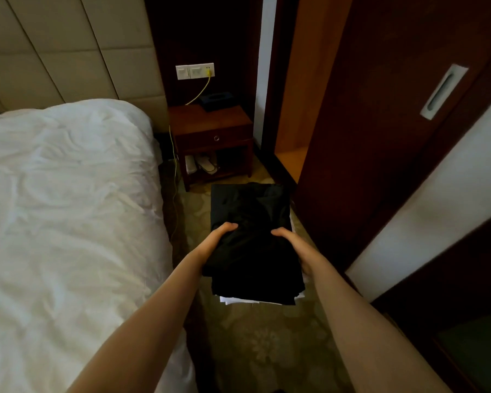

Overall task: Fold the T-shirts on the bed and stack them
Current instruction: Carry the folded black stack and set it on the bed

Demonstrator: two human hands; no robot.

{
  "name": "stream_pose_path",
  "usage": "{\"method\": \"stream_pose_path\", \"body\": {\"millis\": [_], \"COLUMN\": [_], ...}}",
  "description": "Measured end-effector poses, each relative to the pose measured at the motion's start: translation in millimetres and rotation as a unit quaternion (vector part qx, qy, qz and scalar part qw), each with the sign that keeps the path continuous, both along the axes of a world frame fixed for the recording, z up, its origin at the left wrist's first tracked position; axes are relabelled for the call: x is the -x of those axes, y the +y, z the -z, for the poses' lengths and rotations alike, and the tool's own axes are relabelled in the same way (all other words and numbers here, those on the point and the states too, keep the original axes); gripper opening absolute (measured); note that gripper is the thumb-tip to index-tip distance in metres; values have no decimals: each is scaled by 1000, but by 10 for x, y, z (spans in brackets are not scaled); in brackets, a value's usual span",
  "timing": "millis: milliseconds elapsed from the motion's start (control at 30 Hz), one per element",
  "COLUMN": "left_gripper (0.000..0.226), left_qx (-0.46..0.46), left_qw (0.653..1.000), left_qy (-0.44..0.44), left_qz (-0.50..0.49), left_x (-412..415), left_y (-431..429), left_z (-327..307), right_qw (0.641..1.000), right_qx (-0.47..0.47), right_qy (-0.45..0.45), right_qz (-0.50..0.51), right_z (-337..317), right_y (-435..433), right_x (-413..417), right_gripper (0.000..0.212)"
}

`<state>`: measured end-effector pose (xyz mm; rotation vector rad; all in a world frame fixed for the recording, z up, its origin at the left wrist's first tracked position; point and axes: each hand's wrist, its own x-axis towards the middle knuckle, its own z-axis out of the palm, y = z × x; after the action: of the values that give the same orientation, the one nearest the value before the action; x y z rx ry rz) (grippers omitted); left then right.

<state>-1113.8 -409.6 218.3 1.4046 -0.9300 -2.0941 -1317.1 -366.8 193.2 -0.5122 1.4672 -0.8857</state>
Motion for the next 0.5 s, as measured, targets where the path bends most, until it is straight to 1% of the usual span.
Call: {"method": "stream_pose_path", "body": {"millis": [100,267,367,400,433,500], "left_gripper": [50,80,84,82,78,62], "left_qx": [-10,-15,-16,-13,-14,-20], "left_qw": [1000,999,999,999,999,999], "left_qy": [3,-8,1,4,6,4], "left_qz": [-12,-30,-41,-38,-34,-34], "left_x": [86,296,433,475,543,657], "left_y": [-264,-755,-1126,-1242,-1394,-1650], "left_z": [53,101,143,155,161,168], "right_qw": [1000,999,999,999,999,999], "right_qx": [2,3,-6,-7,-5,-7], "right_qy": [2,3,1,2,2,5], "right_qz": [-21,-41,-43,-39,-37,-33], "right_z": [-36,-89,-105,-127,-134,-167], "right_y": [-265,-772,-1140,-1241,-1389,-1647], "right_x": [101,295,439,476,547,651], "right_gripper": [54,31,16,17,22,33]}}
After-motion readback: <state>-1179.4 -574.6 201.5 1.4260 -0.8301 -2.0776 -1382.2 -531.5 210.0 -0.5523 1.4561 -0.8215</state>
